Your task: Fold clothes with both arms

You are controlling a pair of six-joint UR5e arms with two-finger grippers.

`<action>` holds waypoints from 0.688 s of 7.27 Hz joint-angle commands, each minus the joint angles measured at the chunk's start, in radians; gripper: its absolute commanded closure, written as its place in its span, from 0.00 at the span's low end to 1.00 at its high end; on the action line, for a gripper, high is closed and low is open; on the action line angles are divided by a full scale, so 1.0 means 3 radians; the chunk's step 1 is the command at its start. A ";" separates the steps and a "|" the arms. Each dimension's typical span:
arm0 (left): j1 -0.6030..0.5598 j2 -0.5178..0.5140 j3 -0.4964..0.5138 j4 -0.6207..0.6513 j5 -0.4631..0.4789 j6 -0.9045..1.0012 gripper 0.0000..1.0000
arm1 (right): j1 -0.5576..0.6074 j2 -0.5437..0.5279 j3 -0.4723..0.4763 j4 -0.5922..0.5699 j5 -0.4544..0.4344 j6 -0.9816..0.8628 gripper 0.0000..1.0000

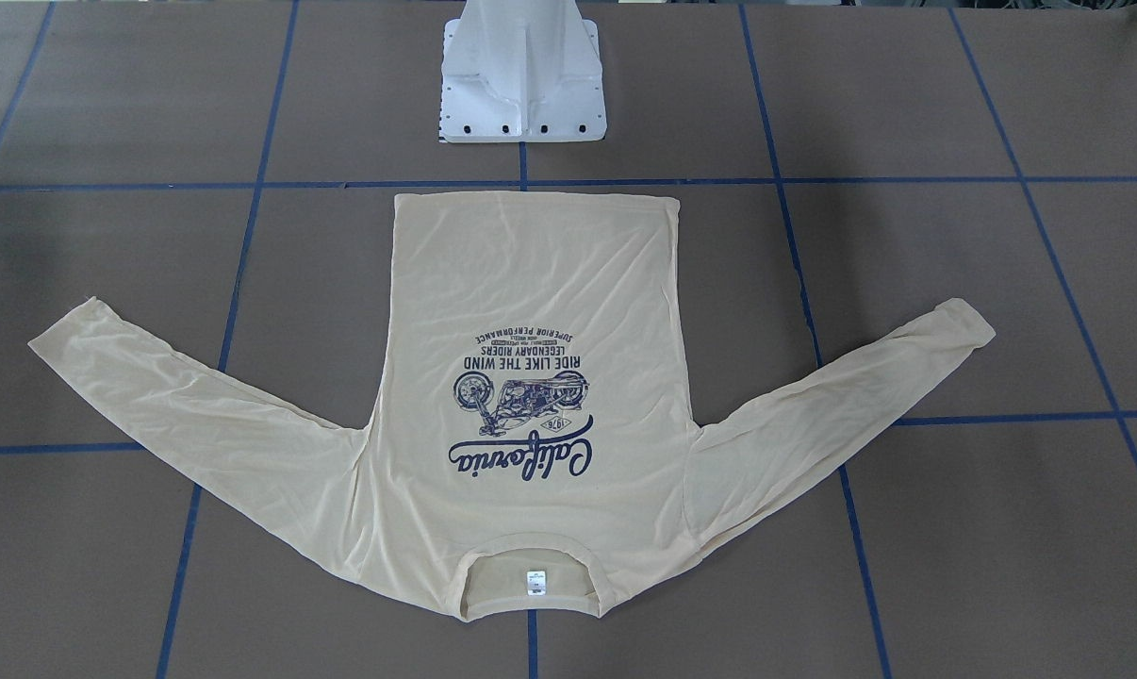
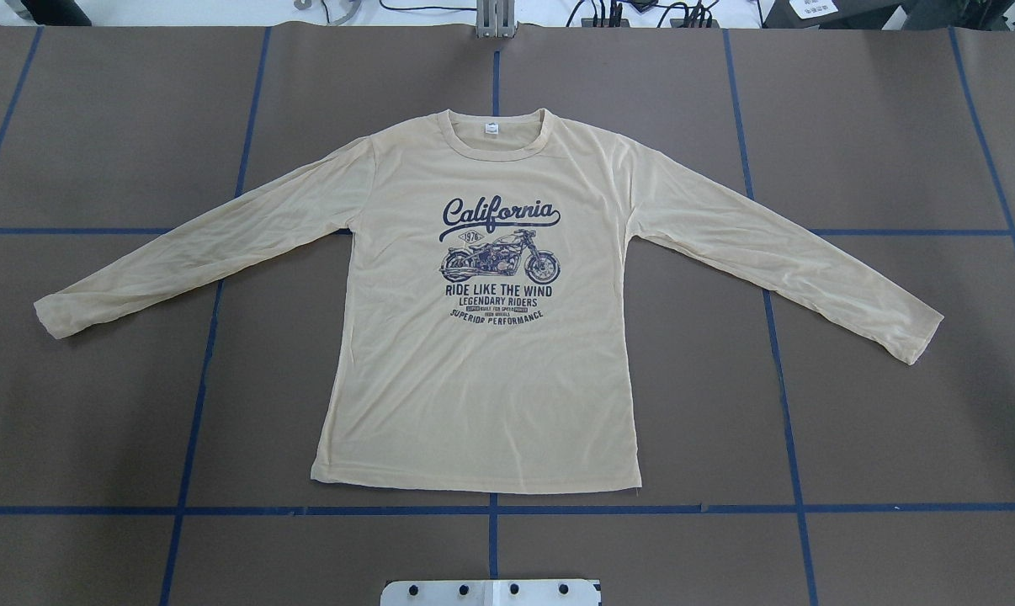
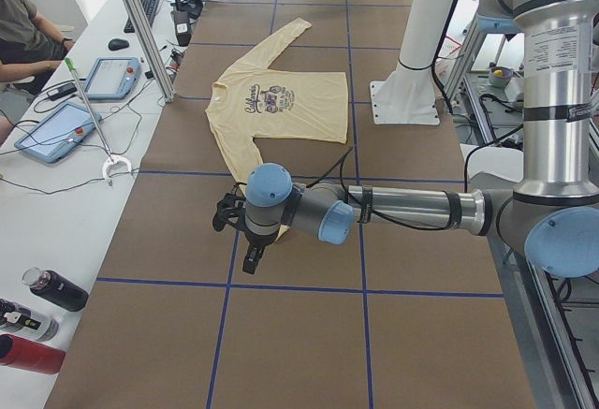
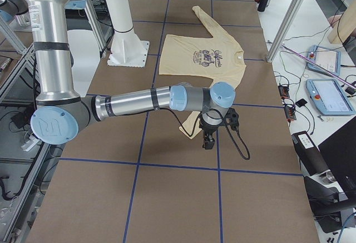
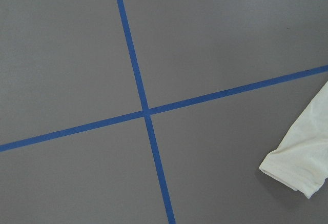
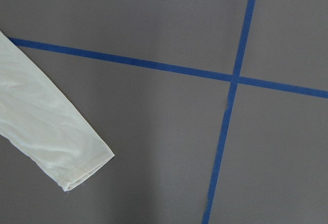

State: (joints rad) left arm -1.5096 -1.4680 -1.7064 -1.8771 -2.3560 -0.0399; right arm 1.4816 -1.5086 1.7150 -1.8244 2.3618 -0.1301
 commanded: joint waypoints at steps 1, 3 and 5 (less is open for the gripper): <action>-0.0005 0.0020 -0.0044 -0.0027 0.0009 0.0041 0.00 | 0.0001 0.0002 0.0040 -0.0014 0.0002 -0.0011 0.00; 0.0001 0.0046 -0.0064 -0.0027 0.0010 0.0031 0.00 | 0.0001 -0.0003 0.0041 -0.0014 0.0007 -0.0006 0.00; 0.0006 0.0051 -0.0064 -0.0032 0.0004 0.0031 0.00 | 0.0001 -0.0008 0.0020 0.0006 0.0012 -0.0006 0.00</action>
State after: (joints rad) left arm -1.5090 -1.4538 -1.7248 -1.8855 -2.3541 -0.0306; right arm 1.4818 -1.5096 1.7257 -1.8273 2.3654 -0.1327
